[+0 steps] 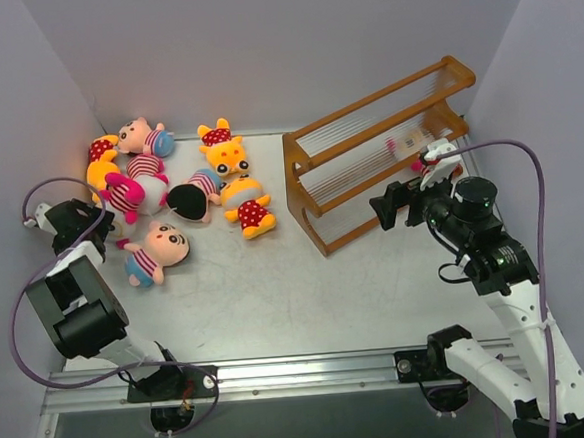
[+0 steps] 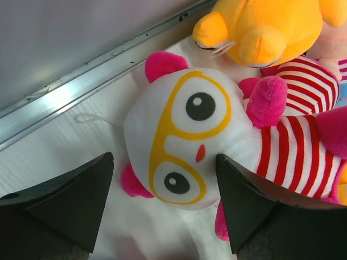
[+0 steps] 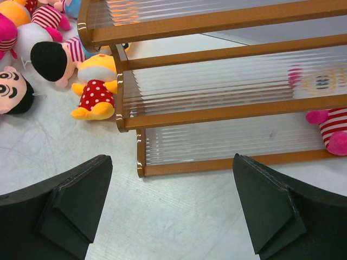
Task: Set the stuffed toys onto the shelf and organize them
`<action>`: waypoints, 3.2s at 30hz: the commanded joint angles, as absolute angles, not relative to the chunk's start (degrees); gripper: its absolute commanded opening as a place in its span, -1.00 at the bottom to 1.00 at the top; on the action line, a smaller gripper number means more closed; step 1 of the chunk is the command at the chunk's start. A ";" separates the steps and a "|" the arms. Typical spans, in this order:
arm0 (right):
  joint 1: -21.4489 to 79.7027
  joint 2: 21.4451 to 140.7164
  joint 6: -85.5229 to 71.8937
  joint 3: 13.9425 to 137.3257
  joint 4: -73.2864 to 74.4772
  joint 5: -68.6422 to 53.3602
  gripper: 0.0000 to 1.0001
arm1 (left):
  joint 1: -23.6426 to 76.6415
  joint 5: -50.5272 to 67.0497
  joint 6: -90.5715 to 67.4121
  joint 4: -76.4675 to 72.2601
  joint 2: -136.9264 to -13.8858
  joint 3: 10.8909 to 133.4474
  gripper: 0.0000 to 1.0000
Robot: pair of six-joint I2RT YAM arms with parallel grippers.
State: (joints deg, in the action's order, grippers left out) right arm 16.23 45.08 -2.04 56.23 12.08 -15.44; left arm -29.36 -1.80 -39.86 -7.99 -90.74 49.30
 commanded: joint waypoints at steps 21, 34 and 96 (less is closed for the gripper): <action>16.96 47.46 -0.44 57.83 10.46 -19.25 0.99 | -29.09 6.94 -33.58 -15.47 -94.75 55.63 -0.95; 18.80 47.46 -0.53 60.82 13.88 -26.19 0.96 | -22.51 -1.30 -21.46 -0.19 -76.73 58.44 -0.95; 68.29 93.95 7.91 76.64 -1.85 6.93 0.35 | 19.60 3.08 -14.68 40.08 -53.00 64.16 -0.95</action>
